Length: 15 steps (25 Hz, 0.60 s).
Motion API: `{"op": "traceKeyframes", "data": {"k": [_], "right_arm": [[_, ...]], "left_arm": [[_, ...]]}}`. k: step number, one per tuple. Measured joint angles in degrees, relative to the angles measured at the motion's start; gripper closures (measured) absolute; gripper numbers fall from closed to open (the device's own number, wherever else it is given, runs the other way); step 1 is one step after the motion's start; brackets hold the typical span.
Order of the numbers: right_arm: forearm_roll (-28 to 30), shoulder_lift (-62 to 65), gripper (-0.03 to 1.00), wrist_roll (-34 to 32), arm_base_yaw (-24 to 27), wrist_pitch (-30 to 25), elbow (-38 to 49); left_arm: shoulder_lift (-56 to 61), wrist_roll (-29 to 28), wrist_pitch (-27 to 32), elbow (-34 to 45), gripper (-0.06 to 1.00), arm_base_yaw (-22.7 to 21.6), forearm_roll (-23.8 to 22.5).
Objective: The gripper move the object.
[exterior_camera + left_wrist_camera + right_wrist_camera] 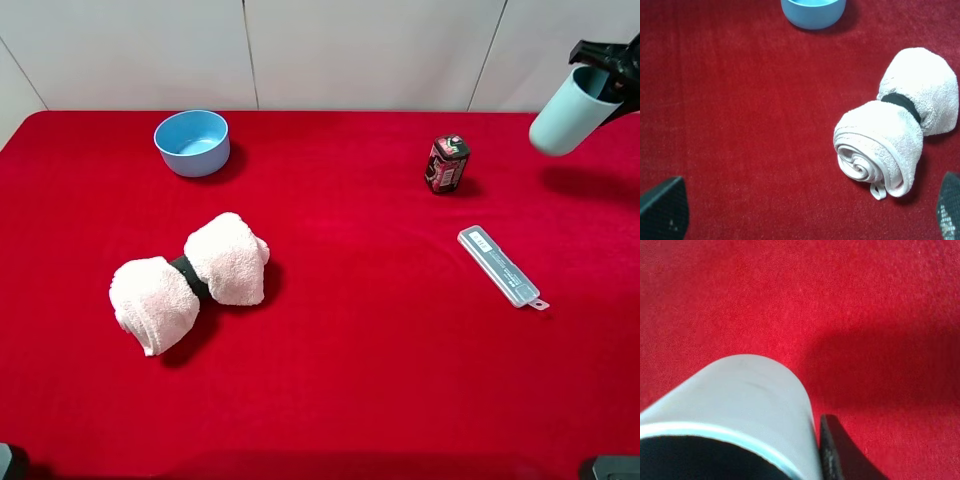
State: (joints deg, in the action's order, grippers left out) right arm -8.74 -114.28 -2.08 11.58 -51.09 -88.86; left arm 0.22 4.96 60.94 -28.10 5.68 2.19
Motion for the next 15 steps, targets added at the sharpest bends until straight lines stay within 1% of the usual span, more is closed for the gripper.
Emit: {"op": "traceKeyframes", "data": {"k": [9,12,15], "right_arm": [[0.2,7.2,0.94,0.0,-0.2,-6.5,-0.1],[1.1,8.9,0.94,0.0,-1.7,-7.5,-0.1],[1.9,10.2,0.94,0.0,-4.9,-8.9,-0.1]], "left_arm": [[0.0,0.0,0.0,0.0,-0.04,0.0,0.0],[0.0,0.0,0.0,0.0,-0.04,0.0,0.0],[0.0,0.0,0.0,0.0,-0.04,0.0,0.0]]}}
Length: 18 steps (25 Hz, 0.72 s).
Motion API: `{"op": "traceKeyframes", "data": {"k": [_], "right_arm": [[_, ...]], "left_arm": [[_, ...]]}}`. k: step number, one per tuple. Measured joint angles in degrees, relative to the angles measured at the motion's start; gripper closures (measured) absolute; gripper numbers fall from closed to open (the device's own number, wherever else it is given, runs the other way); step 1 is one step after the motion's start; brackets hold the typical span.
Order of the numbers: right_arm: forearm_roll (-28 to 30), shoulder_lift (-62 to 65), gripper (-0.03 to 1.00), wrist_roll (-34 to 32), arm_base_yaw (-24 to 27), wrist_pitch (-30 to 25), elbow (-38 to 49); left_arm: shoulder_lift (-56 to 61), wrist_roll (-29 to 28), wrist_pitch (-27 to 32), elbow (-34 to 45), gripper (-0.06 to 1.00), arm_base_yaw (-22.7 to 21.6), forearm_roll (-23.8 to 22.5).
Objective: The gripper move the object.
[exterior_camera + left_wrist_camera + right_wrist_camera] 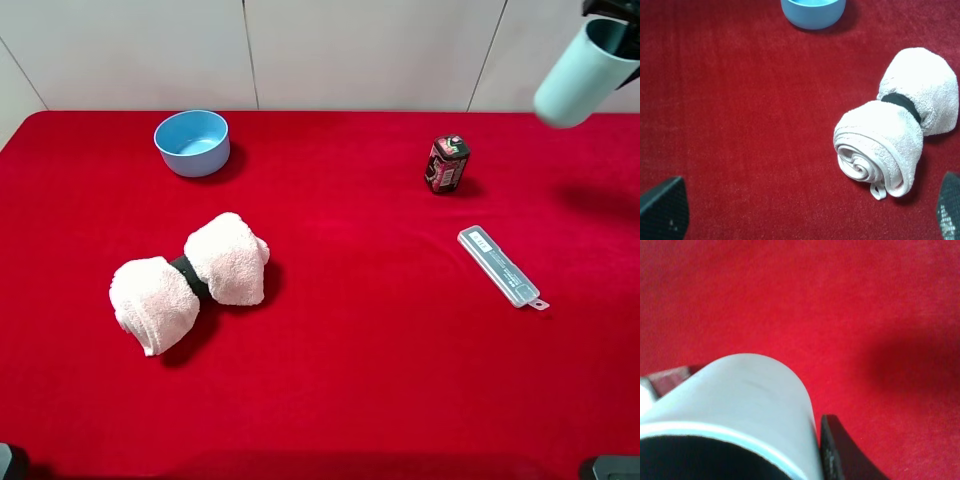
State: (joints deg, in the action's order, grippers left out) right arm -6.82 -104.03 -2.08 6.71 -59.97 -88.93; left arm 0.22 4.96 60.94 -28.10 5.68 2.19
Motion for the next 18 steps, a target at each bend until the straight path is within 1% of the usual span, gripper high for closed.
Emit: {"op": "traceKeyframes", "data": {"k": [3,4,5,10,18], "right_arm": [[0.4,0.7,0.94,0.0,-4.0,-1.4,0.0],[0.5,1.1,0.94,0.0,-6.9,-1.7,0.0],[0.5,1.5,0.94,0.0,-8.6,-1.8,-0.1],[0.5,1.8,0.94,0.0,-17.0,-4.2,-4.3],[0.5,0.1,0.94,0.0,-27.2,-4.9,-10.6]], "left_arm": [[0.0,0.0,0.0,0.0,-0.04,0.0,0.0],[0.0,0.0,0.0,0.0,-0.04,0.0,0.0],[0.0,0.0,0.0,0.0,-0.04,0.0,0.0],[0.0,0.0,0.0,0.0,-0.04,0.0,0.0],[0.0,0.0,0.0,0.0,-0.04,0.0,0.0]]}}
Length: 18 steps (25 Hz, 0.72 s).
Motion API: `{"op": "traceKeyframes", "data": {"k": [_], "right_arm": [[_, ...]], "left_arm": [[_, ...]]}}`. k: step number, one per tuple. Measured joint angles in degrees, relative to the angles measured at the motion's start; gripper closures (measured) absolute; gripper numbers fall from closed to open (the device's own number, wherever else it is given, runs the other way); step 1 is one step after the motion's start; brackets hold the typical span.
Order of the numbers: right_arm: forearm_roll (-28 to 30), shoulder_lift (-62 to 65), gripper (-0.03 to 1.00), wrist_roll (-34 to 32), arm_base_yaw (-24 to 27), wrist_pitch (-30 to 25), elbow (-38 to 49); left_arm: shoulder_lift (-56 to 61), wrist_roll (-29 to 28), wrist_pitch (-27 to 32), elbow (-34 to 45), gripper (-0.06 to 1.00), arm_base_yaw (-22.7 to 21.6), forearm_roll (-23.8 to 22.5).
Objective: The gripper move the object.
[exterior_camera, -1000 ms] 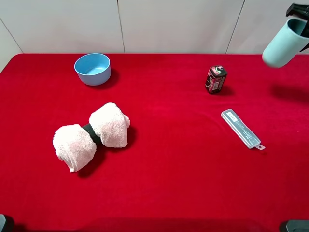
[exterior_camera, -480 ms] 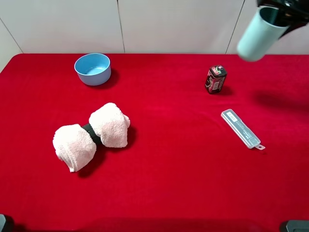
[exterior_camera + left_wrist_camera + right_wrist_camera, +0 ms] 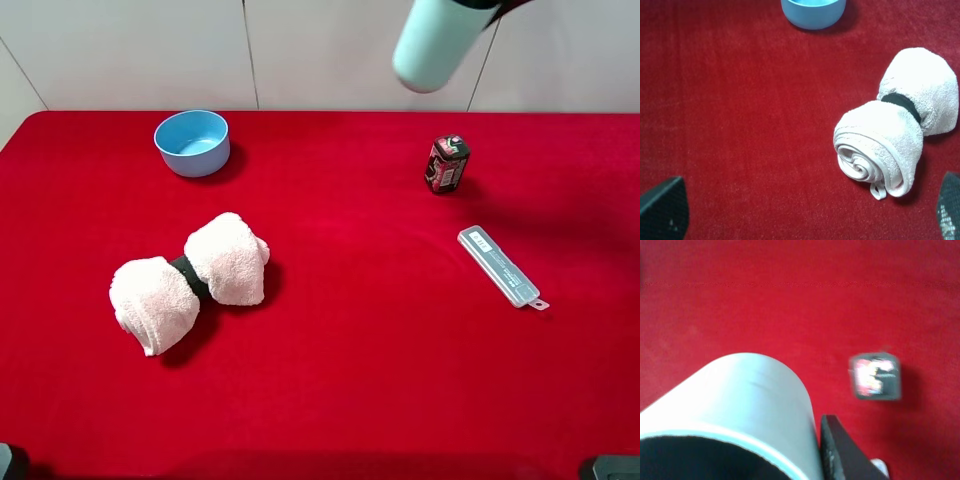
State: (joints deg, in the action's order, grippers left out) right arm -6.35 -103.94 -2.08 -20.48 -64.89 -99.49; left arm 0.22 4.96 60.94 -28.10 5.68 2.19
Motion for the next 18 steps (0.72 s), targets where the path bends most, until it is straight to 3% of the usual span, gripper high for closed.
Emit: {"op": "traceKeyframes", "data": {"k": [10,18], "right_arm": [[0.0,-11.8,0.94,0.0,-8.4,-0.4,-13.3],[-0.3,-21.5,0.94,0.0,-10.6,-0.6,-23.9]], "left_arm": [[0.0,0.0,0.0,0.0,-0.04,0.0,0.0],[0.0,0.0,0.0,0.0,-0.04,0.0,0.0]]}}
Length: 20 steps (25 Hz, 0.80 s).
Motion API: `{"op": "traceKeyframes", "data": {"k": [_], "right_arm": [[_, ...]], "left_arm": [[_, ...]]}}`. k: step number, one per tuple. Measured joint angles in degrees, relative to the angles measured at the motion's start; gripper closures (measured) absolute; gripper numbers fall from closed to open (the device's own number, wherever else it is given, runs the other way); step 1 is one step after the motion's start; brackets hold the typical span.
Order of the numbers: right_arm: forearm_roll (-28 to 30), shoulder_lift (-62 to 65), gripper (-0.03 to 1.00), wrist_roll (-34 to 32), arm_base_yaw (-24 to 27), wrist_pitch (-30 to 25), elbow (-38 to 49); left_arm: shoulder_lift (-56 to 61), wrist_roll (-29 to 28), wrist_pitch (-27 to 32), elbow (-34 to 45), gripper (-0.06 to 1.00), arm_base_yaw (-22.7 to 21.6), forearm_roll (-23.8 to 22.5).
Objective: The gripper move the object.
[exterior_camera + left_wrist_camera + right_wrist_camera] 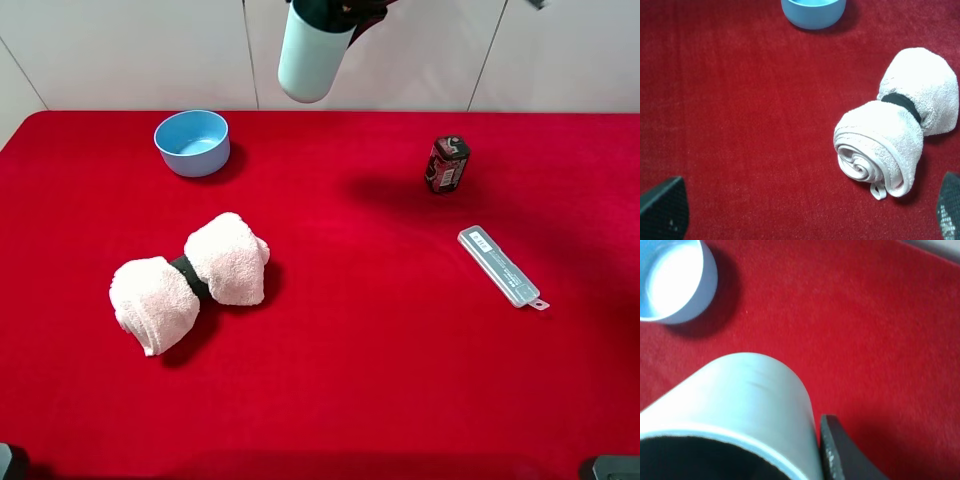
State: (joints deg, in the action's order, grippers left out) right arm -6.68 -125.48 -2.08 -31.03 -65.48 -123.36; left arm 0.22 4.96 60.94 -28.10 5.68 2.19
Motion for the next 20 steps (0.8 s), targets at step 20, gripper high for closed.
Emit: {"op": "traceKeyframes", "data": {"k": [20], "right_arm": [[-1.6,-10.0,0.94,0.0,-4.5,10.3,-2.0]], "left_arm": [[0.0,0.0,0.0,0.0,-0.04,0.0,0.0]]}}
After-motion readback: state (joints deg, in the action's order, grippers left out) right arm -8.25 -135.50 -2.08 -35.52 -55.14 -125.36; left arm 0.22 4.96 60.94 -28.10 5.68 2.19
